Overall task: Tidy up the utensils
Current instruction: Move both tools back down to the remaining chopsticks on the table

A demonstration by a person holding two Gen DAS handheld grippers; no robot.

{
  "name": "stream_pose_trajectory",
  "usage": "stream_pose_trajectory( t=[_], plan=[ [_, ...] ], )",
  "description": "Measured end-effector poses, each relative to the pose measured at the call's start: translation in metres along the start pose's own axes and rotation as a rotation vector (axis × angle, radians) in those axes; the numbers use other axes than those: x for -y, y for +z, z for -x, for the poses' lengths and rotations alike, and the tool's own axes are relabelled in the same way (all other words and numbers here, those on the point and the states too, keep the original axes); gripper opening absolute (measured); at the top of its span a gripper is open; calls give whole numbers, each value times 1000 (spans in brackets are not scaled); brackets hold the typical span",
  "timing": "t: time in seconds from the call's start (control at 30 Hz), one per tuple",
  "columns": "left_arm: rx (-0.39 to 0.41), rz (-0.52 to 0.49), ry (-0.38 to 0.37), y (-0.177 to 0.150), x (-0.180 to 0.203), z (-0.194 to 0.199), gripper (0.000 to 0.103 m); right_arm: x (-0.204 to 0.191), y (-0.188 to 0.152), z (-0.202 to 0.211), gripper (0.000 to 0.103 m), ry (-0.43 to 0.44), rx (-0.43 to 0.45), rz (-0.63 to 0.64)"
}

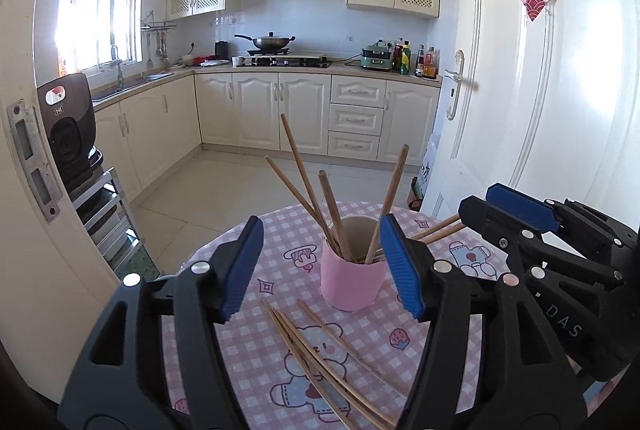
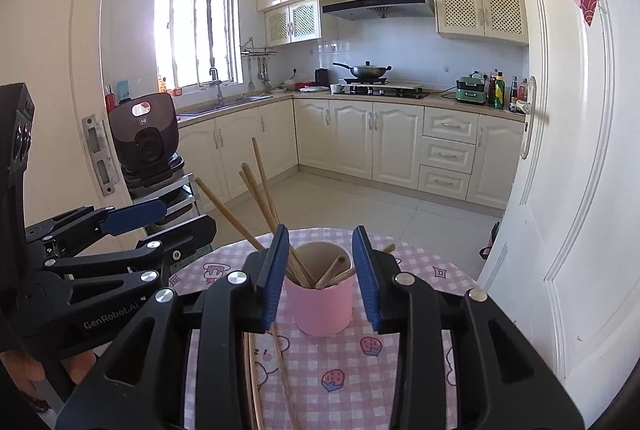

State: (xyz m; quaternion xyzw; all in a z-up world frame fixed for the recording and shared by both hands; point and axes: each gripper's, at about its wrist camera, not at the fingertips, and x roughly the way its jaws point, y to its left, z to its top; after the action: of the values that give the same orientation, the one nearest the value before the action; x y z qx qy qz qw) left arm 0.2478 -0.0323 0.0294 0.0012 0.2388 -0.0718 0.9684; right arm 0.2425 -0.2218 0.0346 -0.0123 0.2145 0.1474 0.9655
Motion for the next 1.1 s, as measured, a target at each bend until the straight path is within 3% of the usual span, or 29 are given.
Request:
stream_pose_trajectory(
  t=[0.57,0.83,1.1],
  plan=[
    [-16,-11,22,-35,-14,28,70,-22,-31,15,35,44,-40,26],
    [-176,-29,-10,-61,-20,1,70,-29,-55,-1,35,59,-113,62],
    [-374,-20,22,-89,-33,-45,70,-32,-86,-33,35,82,-226,84]
  ],
)
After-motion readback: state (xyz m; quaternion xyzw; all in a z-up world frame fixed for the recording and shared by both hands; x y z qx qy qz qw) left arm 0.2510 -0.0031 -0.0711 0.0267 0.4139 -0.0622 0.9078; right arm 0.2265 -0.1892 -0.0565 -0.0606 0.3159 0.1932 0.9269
